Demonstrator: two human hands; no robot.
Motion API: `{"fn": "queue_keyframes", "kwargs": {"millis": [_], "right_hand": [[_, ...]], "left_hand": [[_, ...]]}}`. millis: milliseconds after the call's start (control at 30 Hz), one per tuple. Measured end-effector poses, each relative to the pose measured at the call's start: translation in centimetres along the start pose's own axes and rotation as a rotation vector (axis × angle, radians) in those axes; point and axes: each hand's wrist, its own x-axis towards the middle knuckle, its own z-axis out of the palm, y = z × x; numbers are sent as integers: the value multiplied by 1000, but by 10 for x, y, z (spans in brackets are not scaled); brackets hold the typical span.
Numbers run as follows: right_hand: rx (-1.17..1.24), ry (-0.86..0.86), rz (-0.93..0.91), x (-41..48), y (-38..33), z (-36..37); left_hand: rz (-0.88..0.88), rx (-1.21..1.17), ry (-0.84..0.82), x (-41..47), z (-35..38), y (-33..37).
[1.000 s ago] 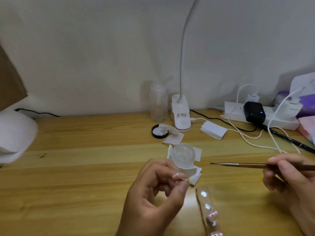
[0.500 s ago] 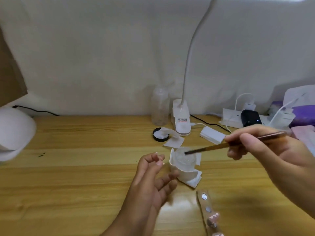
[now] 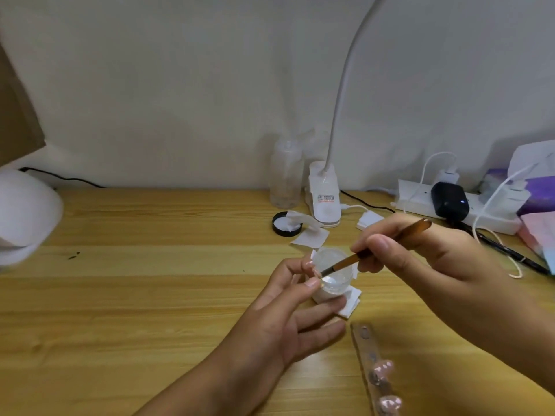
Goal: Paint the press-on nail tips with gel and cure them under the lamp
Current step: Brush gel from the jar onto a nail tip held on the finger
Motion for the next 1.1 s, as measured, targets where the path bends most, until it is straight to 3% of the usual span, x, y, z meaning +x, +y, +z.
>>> {"fn": "queue_keyframes", "kwargs": {"millis": [200, 367, 633, 800, 1100], "right_hand": [[-351, 34, -286, -16, 1, -6], [-506, 28, -355, -20, 12, 2], [-313, 6, -171, -22, 18, 1], [-166, 86, -177, -30, 32, -15], [72, 243, 21, -55, 59, -35]], "left_hand": [[11, -11, 11, 2, 0, -2], [19, -28, -10, 2, -1, -2], [20, -65, -45, 2, -2, -1], [13, -72, -57, 2, -3, -1], [-6, -78, -41, 6, -2, 0]]}}
